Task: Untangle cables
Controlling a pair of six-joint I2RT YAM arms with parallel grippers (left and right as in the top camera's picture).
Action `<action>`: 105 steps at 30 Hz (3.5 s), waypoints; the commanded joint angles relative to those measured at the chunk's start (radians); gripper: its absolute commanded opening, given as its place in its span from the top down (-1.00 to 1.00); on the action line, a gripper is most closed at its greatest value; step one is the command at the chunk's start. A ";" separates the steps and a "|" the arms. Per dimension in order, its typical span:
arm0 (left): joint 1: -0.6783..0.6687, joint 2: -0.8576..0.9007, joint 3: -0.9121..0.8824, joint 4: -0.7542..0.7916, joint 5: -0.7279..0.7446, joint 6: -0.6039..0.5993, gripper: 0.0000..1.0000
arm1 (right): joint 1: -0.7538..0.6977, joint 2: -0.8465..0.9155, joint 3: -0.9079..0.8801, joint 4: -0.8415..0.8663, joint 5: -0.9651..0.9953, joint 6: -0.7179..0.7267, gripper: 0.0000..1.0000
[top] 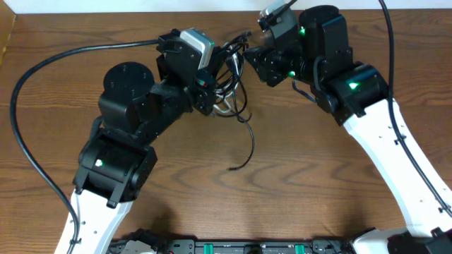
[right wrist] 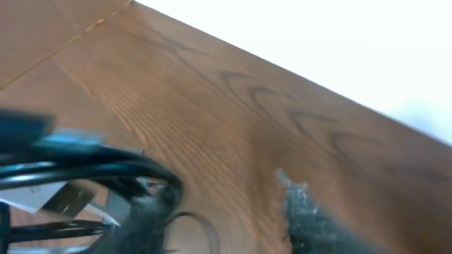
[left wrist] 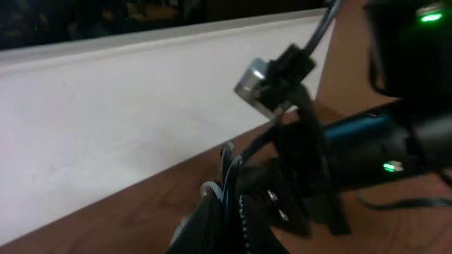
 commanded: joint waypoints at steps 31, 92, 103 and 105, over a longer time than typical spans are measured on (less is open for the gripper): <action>-0.002 -0.029 0.030 -0.003 -0.061 -0.001 0.85 | -0.151 0.033 0.017 -0.015 -0.473 -0.309 0.67; -0.001 -0.041 0.055 -0.016 -0.187 -0.089 0.85 | -0.232 0.033 0.017 -0.079 -0.536 -0.582 0.98; -0.001 -0.070 0.055 -0.024 -0.387 -0.002 0.85 | -0.292 0.033 0.017 -0.158 -0.534 -0.584 0.98; -0.002 -0.070 0.055 -0.024 -0.432 0.040 0.85 | -0.299 0.033 0.017 -0.164 -0.535 -0.589 0.98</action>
